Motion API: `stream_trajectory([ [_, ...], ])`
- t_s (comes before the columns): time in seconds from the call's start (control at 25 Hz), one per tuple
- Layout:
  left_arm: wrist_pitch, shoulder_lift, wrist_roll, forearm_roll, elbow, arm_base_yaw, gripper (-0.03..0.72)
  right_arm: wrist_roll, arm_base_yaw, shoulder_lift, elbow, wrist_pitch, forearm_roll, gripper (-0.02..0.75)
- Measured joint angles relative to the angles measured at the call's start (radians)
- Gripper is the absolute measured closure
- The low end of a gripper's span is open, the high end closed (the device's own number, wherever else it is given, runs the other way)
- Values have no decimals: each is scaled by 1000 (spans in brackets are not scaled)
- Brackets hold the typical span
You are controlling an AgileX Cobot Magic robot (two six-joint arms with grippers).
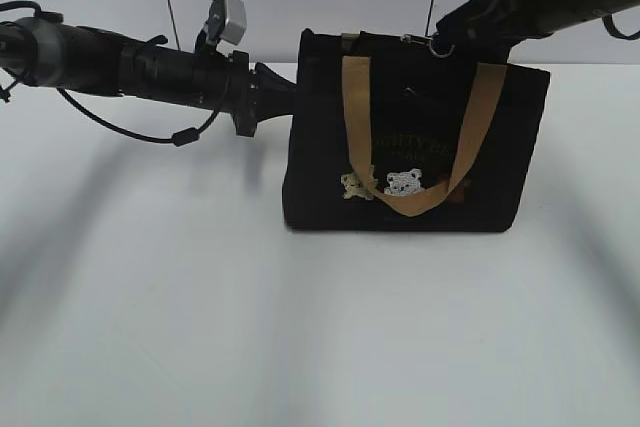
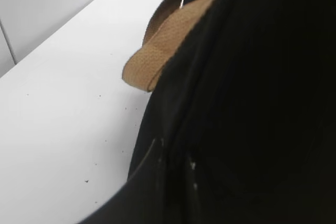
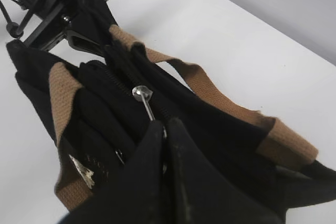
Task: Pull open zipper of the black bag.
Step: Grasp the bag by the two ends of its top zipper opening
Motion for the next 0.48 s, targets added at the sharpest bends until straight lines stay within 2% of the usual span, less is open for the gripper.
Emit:
stream_trajectory([
  [0.2, 5, 0, 0, 1, -2, -1, 673, 68, -2, -28, 0, -39, -54, 753],
  [0.48, 13, 0, 0, 2, -3, -5, 674, 194, -60, -52, 0, -42, -129, 753],
])
